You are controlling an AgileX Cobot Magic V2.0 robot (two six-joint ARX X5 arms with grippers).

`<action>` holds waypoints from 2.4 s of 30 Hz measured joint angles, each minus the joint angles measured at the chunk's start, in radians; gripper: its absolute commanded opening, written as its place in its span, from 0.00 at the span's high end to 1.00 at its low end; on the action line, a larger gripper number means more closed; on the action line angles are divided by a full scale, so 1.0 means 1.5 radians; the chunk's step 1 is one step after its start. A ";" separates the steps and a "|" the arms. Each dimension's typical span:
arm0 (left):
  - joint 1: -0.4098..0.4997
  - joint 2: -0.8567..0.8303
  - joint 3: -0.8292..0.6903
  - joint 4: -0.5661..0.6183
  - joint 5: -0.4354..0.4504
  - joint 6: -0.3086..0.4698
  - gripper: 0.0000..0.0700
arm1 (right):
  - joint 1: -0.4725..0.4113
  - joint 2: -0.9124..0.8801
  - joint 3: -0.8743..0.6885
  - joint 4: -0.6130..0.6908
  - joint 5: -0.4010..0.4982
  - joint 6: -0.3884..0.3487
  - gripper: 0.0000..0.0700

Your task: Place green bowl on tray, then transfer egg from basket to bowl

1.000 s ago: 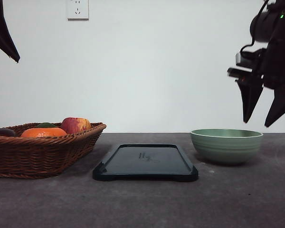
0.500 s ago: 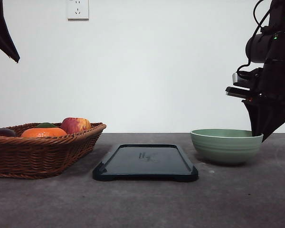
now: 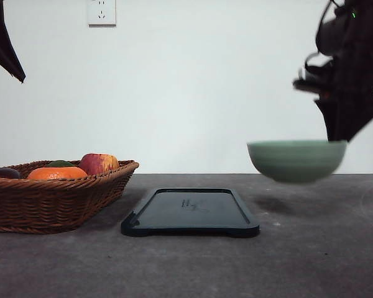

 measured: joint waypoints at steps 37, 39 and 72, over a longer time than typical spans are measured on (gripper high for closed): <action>0.000 0.000 0.000 0.000 0.000 0.000 0.56 | 0.180 0.230 0.174 0.087 -0.007 0.046 1.00; 0.000 0.000 0.000 0.000 0.000 0.000 0.56 | 0.180 0.232 0.174 0.087 -0.013 0.047 0.98; 0.000 0.000 0.000 -0.002 0.000 -0.001 0.56 | 0.209 0.023 0.056 0.174 0.068 0.047 0.71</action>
